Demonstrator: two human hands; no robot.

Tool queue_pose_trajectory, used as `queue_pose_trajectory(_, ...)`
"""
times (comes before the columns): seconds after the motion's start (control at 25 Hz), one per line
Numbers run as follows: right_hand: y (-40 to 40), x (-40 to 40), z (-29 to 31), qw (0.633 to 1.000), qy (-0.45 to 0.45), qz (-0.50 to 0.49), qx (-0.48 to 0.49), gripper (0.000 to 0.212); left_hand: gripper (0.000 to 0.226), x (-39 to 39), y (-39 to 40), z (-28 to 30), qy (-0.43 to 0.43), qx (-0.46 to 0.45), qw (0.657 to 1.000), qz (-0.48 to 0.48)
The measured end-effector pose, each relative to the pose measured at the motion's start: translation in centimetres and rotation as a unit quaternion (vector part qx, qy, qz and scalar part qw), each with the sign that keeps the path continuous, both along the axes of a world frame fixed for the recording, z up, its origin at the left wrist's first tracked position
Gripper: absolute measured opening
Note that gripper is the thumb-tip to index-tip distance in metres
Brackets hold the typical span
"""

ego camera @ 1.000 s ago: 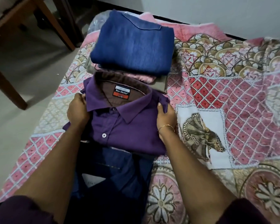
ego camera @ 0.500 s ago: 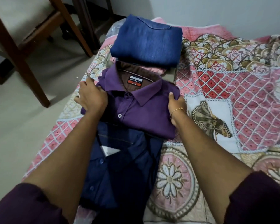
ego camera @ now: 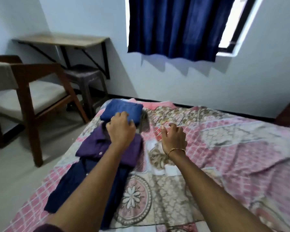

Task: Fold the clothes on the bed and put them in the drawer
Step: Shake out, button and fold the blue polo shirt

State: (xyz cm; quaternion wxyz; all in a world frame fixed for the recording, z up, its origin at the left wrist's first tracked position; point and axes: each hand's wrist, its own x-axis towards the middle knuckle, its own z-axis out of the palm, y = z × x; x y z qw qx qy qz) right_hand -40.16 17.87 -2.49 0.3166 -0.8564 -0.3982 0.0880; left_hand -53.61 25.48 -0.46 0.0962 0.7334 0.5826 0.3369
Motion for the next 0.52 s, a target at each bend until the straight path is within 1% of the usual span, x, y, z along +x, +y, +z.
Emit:
queue_pose_trajectory(0.12, -5.6, 3.4, 7.0, 0.997, -0.069, -0.001, 0.022, 0.041, 0.030, 5.3, -5.5, 6.3, -0.001, 0.036, 0.998, -0.052)
queue_pose_trajectory(0.24, -13.6, 7.9, 14.7, 0.988, -0.145, -0.015, 0.058, 0.042, 0.028, 11.5, -12.8, 13.2, -0.006, 0.064, 0.991, -0.121)
queue_pose_trajectory(0.36, -20.9, 12.0, 20.9, 0.982, -0.167, -0.038, 0.076, 0.044, 0.029, 17.4, -19.5, 18.5, -0.025, 0.085, 0.980, -0.176)
queue_pose_trajectory(0.52, -28.4, 15.1, 25.4, 0.977, -0.193, -0.064, 0.062, 0.045, 0.031, 22.8, -27.4, 22.5, -0.003, 0.096, 0.968, -0.230)
